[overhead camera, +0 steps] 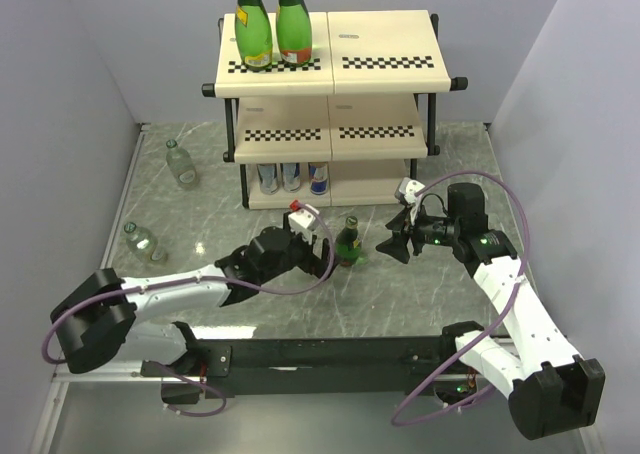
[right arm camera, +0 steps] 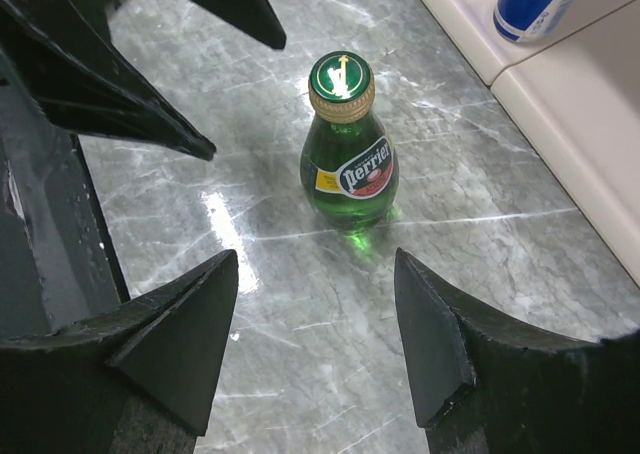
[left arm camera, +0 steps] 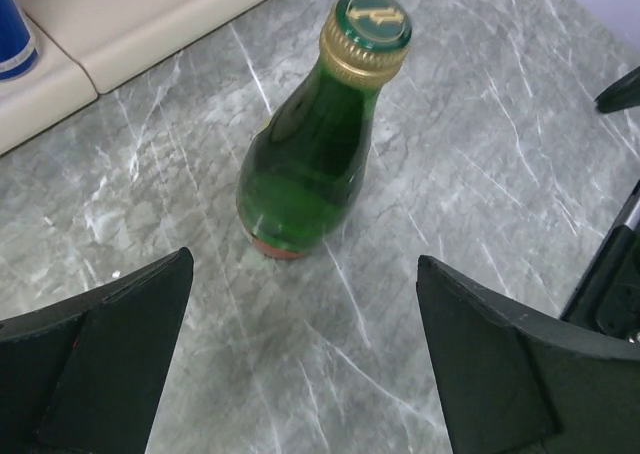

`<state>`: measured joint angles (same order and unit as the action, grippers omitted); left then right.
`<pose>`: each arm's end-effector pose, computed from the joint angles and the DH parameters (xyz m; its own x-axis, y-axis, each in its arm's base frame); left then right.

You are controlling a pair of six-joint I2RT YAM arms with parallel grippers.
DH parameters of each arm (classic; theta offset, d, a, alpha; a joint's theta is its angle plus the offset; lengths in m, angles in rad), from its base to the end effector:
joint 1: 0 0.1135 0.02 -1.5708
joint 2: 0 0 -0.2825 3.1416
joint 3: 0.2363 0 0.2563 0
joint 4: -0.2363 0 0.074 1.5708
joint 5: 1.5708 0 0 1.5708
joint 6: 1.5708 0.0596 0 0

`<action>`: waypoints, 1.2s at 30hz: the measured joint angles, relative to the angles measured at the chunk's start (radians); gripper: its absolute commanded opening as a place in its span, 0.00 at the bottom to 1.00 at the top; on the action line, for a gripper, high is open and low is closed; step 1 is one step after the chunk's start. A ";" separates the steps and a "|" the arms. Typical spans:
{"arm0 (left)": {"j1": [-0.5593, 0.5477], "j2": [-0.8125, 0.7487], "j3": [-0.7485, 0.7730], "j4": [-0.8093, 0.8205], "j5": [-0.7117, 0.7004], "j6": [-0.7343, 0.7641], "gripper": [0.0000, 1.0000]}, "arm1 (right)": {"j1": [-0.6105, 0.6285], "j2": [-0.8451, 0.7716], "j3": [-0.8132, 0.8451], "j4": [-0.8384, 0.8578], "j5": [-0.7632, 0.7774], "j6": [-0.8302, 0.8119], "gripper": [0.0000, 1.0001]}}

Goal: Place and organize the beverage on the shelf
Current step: Pick up the drink from the center of the board.

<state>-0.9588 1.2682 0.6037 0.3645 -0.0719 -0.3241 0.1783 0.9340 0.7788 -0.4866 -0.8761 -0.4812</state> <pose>0.1738 -0.2402 0.2373 -0.4084 0.0289 -0.9124 0.6825 0.6735 -0.2841 0.1861 0.0801 0.2943 -0.1894 -0.3352 -0.9229 -0.9102 0.4126 0.0369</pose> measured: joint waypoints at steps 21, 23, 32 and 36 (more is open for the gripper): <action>-0.071 0.484 -0.162 0.860 -0.087 0.153 0.99 | -0.007 0.000 0.000 0.000 0.001 -0.008 0.70; -0.075 0.539 -0.158 0.880 -0.109 0.155 0.99 | -0.007 0.000 0.000 -0.001 0.001 -0.008 0.70; -0.085 0.669 -0.111 0.902 -0.175 0.155 0.99 | -0.009 0.000 0.000 -0.002 0.001 -0.011 0.70; -0.089 0.677 -0.103 0.911 -0.186 0.164 0.99 | -0.009 0.000 0.000 -0.002 0.001 -0.011 0.70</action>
<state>-1.0481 1.9453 0.5003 1.2751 -0.2577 -0.1600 0.1692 0.9340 0.7792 -0.4881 -0.8753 -0.4923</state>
